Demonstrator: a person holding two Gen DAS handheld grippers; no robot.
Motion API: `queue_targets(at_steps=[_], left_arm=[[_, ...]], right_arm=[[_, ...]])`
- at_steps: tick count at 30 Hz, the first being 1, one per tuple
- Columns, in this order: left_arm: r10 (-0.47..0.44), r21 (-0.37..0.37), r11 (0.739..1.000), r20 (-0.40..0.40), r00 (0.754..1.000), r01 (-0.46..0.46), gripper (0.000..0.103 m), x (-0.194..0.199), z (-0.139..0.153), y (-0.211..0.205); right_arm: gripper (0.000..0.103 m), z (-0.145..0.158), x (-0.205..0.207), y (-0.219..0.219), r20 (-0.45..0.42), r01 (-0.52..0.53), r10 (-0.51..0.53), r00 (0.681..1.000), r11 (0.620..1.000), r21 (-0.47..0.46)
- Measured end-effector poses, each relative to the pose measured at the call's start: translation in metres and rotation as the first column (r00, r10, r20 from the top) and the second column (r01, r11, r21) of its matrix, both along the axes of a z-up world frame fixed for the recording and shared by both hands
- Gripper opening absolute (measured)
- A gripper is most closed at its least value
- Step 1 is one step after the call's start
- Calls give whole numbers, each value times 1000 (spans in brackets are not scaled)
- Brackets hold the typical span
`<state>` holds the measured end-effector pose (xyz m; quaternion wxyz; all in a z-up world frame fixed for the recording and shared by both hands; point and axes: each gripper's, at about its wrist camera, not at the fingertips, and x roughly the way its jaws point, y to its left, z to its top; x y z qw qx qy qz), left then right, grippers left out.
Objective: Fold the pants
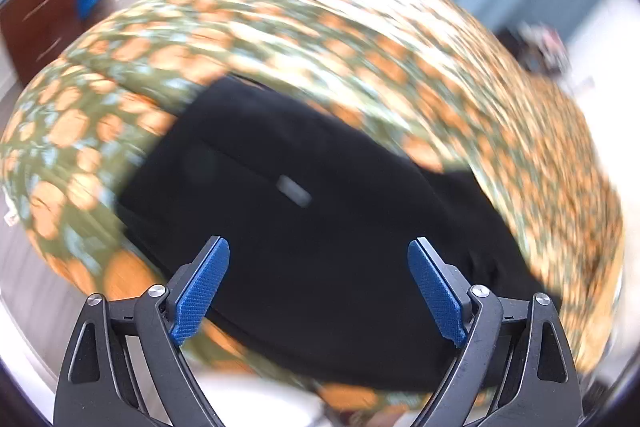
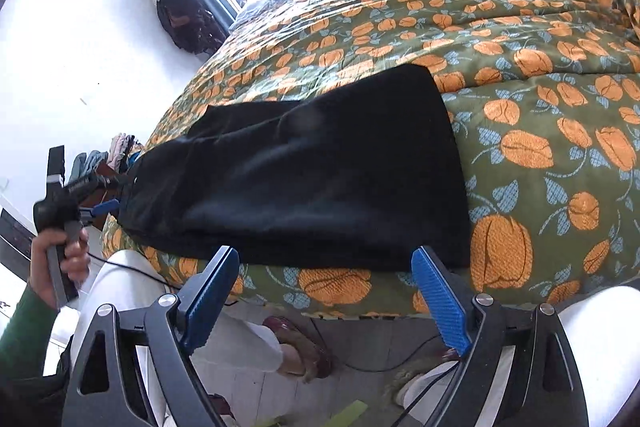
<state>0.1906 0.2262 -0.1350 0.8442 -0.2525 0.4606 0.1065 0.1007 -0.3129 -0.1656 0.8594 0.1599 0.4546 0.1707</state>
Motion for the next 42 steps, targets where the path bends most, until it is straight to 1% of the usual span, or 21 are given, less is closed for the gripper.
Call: queue_targets(at_steps=[3,4,5,7,9,11,13,14,15,17,20,23,25,28,30,32,34,36,38,40,42], left_arm=[[170,50,985,-46,984,-168,92,8,-9,68],[206,30,978,-77,975,-205,92,10,-18,87],[215,-12,976,-97,972,-217,92,10,-27,96],[193,-128,969,-137,972,-210,92,12,-50,107],[175,-192,960,-161,971,-205,92,11,-69,104],[204,-228,946,-137,969,-232,90,3,-74,97],[225,-254,938,-69,972,-236,44,-8,-65,90],[235,-207,948,-58,970,-242,33,-12,-56,85],[235,-161,958,-38,971,-238,13,-15,-47,79],[222,-100,970,-10,975,-222,10,-19,-27,68],[160,-98,983,70,985,-153,8,-20,15,43],[28,-95,995,172,985,-12,8,-16,63,0],[-81,-77,992,235,969,101,8,-7,93,-44],[-241,-51,962,301,923,267,8,3,121,-122],[-331,-32,933,311,891,357,8,10,122,-174],[-402,27,911,287,870,412,8,16,110,-224],[-451,59,890,237,860,451,9,23,87,-274],[-504,114,864,156,850,491,10,34,60,-327],[-540,173,834,62,839,524,15,46,38,-367],[-599,212,778,-31,800,591,15,55,25,-402],[-645,228,735,-53,762,639,17,47,36,-425]], right_arm=[[88,2,2,1,8,9,-9,1000,1000,8],[88,2,1,0,12,14,-14,1000,1000,12],[88,2,1,-2,11,21,-21,1000,1000,15],[88,-1,2,-3,-1,34,-34,999,999,19],[88,-2,1,-4,-10,40,-40,999,999,17],[88,-4,1,-2,-17,39,-39,999,999,10],[88,-5,2,0,-23,32,-32,999,999,1],[88,-5,2,1,-24,28,-28,999,1000,-3],[88,-5,2,2,-26,25,-25,999,1000,-6],[88,-7,2,2,-28,24,-24,999,1000,-10],[88,-7,2,1,-27,27,-27,999,1000,-3],[88,-6,2,0,-16,34,-34,999,999,10],[88,-5,2,-2,-3,46,-46,999,999,22],[88,-4,2,-5,7,63,-63,998,997,40],[88,-3,2,-9,11,72,-73,997,996,54],[88,-3,1,-13,13,86,-87,996,994,67],[88,-3,0,-19,11,104,-106,994,991,80],[88,-4,-1,-25,7,127,-128,992,987,96],[88,-5,-1,-30,1,148,-149,989,983,113],[88,-7,0,-35,-11,171,-171,985,976,134],[88,-9,1,-39,-18,186,-186,982,972,146]])
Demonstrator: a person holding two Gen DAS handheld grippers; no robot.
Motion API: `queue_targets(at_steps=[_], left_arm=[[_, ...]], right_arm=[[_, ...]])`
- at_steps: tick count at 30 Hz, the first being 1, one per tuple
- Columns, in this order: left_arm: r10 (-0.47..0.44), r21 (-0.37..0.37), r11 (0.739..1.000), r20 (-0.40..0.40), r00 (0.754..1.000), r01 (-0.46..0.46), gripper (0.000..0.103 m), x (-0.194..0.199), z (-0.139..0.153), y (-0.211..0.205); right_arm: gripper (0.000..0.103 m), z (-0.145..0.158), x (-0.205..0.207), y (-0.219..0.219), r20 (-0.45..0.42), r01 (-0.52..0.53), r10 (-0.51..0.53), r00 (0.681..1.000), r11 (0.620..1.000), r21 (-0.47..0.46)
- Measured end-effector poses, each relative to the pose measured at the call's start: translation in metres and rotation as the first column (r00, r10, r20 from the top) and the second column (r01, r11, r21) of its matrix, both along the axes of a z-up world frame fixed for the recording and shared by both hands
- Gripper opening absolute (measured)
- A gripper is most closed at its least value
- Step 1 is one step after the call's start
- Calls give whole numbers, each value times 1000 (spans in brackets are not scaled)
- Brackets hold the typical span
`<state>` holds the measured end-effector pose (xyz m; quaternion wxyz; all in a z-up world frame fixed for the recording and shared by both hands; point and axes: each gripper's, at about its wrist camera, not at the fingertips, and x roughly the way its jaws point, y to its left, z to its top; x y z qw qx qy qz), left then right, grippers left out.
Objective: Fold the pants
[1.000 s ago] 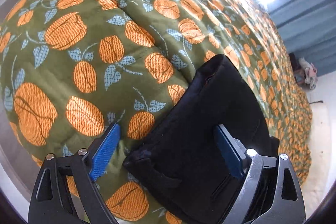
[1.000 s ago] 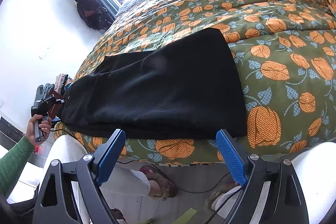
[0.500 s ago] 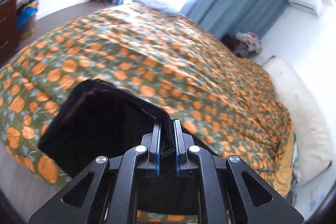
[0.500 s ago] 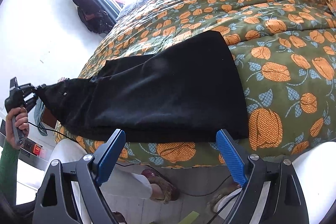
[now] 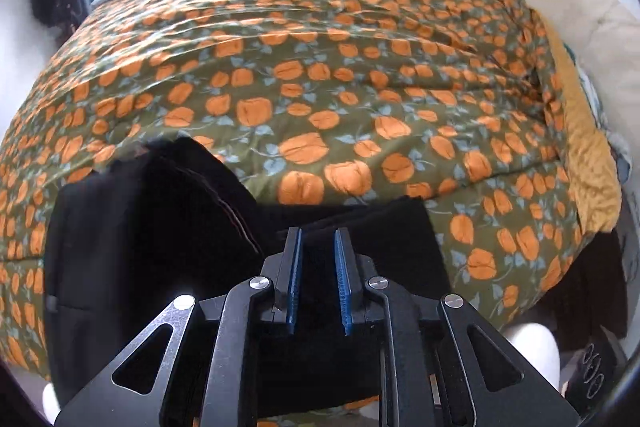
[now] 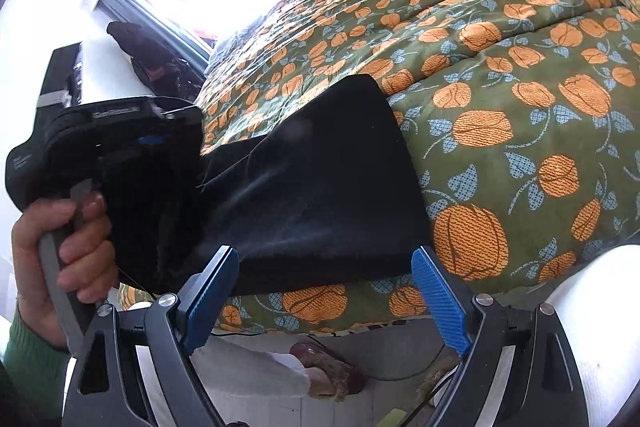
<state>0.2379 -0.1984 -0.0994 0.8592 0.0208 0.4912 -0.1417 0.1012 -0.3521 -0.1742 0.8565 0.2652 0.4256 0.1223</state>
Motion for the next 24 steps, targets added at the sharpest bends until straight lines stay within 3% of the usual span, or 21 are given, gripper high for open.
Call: queue_targets(at_steps=[2,4,7,10,12,15,18,20,22,24], left_arm=[[-77,-20,997,35,996,78,36,-22,32,-12],[-134,-89,986,77,988,140,62,-41,64,-8],[-145,-181,968,171,975,176,71,-64,111,29],[-40,-179,981,209,977,78,73,-64,123,85],[50,-152,988,191,980,-20,74,-60,110,127],[151,-78,987,103,983,-143,70,-62,65,176],[68,1,998,66,996,-68,62,-80,20,172],[-39,115,993,72,997,31,62,-89,-7,149],[-162,294,947,99,982,127,63,-100,-30,115],[-226,424,891,110,968,160,63,-99,-47,95]], right_arm=[[88,0,-1,-3,3,11,-11,1000,1000,4],[88,1,-2,-6,7,20,-20,1000,1000,9],[88,0,-2,-11,4,39,-39,999,999,25],[88,-1,-3,-15,3,54,-54,999,997,47],[88,0,-3,-15,10,53,-54,999,997,50],[88,7,-3,-8,39,27,-27,999,999,24],[88,12,-1,12,64,-49,51,997,998,-33],[88,12,1,26,60,-106,110,992,992,-72],[88,11,2,35,56,-138,144,988,986,-91],[88,10,1,38,54,-149,155,986,984,-101]])
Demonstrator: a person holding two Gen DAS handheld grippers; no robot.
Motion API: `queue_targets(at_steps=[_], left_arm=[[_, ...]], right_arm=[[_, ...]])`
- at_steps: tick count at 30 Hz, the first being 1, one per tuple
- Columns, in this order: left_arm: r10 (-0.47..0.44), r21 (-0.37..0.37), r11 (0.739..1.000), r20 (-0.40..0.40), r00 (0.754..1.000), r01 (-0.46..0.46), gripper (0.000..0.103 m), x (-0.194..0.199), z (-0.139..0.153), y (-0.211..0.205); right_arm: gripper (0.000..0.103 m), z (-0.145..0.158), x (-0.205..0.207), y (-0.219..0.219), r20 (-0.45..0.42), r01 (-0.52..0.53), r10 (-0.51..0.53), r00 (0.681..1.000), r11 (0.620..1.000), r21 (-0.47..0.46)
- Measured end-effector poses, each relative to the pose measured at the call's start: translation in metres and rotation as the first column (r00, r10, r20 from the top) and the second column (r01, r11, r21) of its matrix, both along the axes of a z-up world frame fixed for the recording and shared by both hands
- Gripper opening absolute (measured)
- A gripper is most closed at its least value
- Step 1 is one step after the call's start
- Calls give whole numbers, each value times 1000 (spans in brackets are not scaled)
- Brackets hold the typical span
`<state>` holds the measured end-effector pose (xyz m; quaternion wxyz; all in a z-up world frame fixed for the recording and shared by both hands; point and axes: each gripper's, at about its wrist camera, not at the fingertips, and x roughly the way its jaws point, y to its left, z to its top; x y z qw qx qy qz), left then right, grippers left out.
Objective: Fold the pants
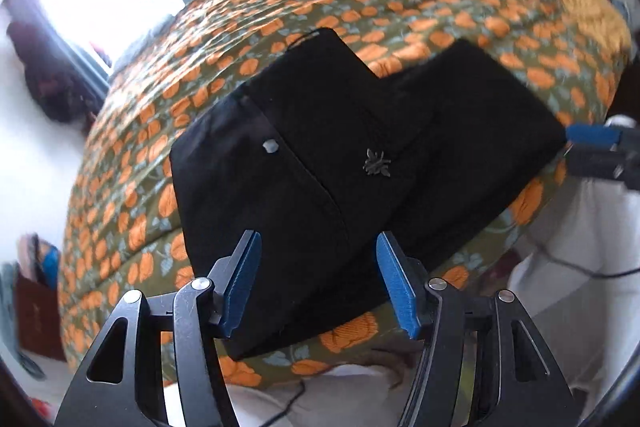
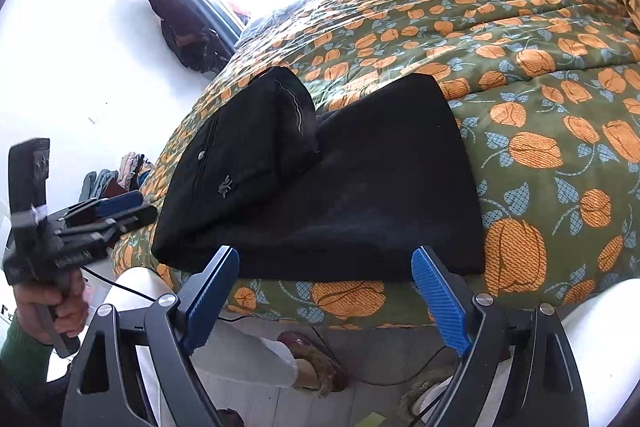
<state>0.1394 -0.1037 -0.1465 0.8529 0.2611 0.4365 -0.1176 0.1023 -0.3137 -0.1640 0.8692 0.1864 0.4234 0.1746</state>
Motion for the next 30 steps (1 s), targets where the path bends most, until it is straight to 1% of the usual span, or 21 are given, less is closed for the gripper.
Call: queue_targets(at_steps=[1,2,3,4,5,7,8,9,10,11,13,15,18,22,24,25,28,30], left_arm=[[-9,58,998,11,1000,8,63,4,-8,-6],[-10,85,996,19,1000,9,64,7,-11,-8],[-11,88,996,22,1000,9,64,10,-12,-8],[-4,71,997,15,1000,3,63,15,-11,-7],[7,39,999,2,1000,-8,60,19,-8,-3],[37,-78,996,-49,998,-41,41,25,0,7],[53,-140,988,-79,995,-64,38,29,5,13],[68,-205,974,-113,991,-90,31,32,8,20],[76,-247,963,-137,988,-108,23,35,9,24],[82,-299,946,-167,983,-129,18,36,8,30],[101,-363,916,-207,973,-172,12,39,6,38],[123,-428,876,-251,960,-225,10,43,5,48],[147,-531,792,-312,938,-301,8,45,5,63],[155,-622,688,-378,913,-374,8,55,3,75],[159,-635,665,-394,905,-393,8,60,2,75],[163,-636,662,-395,904,-397,7,62,2,73],[176,-637,653,-399,900,-410,7,65,0,70],[187,-646,630,-412,892,-431,7,66,-2,72]], right_arm=[[88,0,-1,0,2,2,-2,1000,1000,-4],[88,0,-2,-1,5,7,-7,1000,1000,-6],[88,1,-2,-1,6,12,-12,1000,1000,-7],[88,1,-3,-3,6,18,-18,1000,1000,-7],[88,0,-4,-4,3,23,-23,1000,1000,-7],[88,0,-4,-5,-2,26,-26,1000,1000,-9],[88,1,-5,-5,-2,24,-24,1000,1000,-10],[88,2,-4,-4,0,16,-16,1000,1000,-10],[88,3,-4,-2,2,3,-3,1000,1000,-11],[88,4,-3,1,4,-12,12,1000,1000,-14],[88,3,-2,7,-3,-39,39,999,999,-23],[88,0,0,13,-16,-64,64,998,998,-23],[88,2,2,18,-23,-91,91,996,996,-25],[88,8,2,27,-20,-156,156,988,988,-17],[88,10,8,34,-19,-196,196,980,980,-15],[88,11,14,37,-16,-221,221,975,975,-28],[88,22,44,44,16,-283,286,958,953,-112],[88,25,69,54,12,-351,359,933,918,-183]])
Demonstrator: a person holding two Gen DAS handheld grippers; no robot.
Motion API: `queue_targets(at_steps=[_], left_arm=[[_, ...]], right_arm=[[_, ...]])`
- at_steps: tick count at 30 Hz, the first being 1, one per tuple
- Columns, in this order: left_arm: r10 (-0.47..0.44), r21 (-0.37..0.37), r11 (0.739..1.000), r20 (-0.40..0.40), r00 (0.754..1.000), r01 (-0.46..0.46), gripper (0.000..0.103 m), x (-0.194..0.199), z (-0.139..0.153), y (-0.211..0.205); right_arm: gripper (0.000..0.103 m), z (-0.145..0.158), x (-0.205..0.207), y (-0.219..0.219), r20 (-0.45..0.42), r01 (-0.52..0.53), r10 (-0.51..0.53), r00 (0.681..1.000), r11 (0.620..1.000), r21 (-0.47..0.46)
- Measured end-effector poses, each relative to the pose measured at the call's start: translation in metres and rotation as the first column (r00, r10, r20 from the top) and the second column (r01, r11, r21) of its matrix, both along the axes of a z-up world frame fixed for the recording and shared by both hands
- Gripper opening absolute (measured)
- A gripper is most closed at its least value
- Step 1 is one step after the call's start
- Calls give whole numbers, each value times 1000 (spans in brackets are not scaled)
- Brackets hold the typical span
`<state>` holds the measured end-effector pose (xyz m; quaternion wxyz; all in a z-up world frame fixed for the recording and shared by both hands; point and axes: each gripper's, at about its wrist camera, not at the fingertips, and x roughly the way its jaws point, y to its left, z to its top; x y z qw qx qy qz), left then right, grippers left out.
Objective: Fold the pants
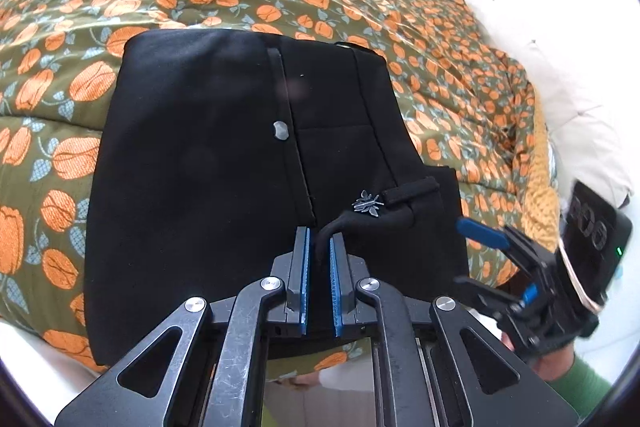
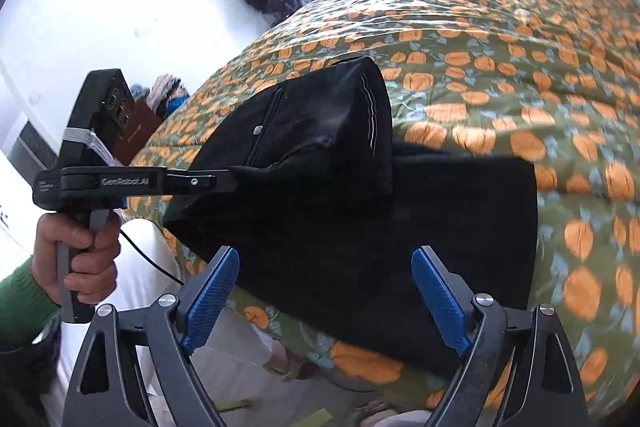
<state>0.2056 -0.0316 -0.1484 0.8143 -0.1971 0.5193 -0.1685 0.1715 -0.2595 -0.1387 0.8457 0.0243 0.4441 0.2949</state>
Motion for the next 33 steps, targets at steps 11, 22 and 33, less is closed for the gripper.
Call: queue_targets(at_steps=[11,22,33], left_arm=[[49,-22,999,-32,998,-49,7,2,-9,2],[32,91,995,23,999,-34,8,-2,-15,-15],[43,36,998,12,999,-43,8,0,-19,-6]], right_arm=[[89,-37,79,42,-139,-230,223,965,973,-31],[89,-34,81,41,-253,-319,327,910,945,75],[87,-55,131,44,-435,-211,304,848,945,250]])
